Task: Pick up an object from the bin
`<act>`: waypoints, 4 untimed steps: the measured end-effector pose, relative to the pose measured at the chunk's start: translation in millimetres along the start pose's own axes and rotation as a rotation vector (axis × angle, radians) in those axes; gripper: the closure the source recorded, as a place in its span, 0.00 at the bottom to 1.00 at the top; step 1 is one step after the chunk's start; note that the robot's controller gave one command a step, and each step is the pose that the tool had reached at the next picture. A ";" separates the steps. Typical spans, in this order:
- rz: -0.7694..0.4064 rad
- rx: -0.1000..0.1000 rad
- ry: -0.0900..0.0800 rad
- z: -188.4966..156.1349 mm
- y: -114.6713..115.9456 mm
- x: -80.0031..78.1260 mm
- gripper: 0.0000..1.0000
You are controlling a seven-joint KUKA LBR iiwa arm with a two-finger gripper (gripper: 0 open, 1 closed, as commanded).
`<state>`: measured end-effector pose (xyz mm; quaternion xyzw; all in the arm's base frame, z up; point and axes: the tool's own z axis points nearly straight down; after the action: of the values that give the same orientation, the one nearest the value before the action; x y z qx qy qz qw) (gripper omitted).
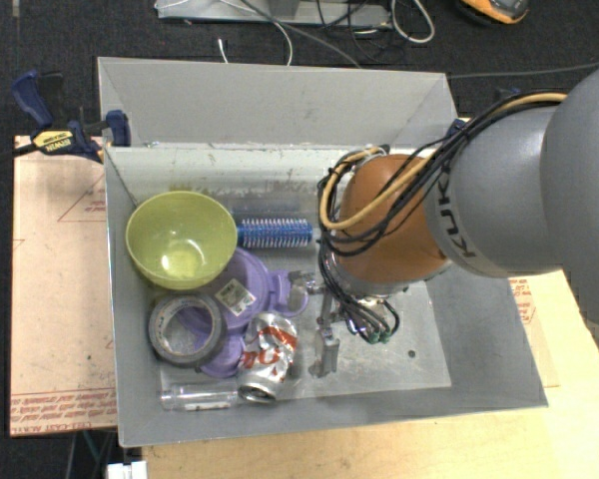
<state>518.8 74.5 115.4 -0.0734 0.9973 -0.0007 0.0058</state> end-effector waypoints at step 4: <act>-0.737 -0.005 -0.005 40.4 40.0 -70.0 1.00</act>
Offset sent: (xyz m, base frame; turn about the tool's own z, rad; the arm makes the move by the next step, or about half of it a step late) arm 0.0131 0.0917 -0.0454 -0.2208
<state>582.6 124.3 75.7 -0.4277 0.9039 0.0000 0.0074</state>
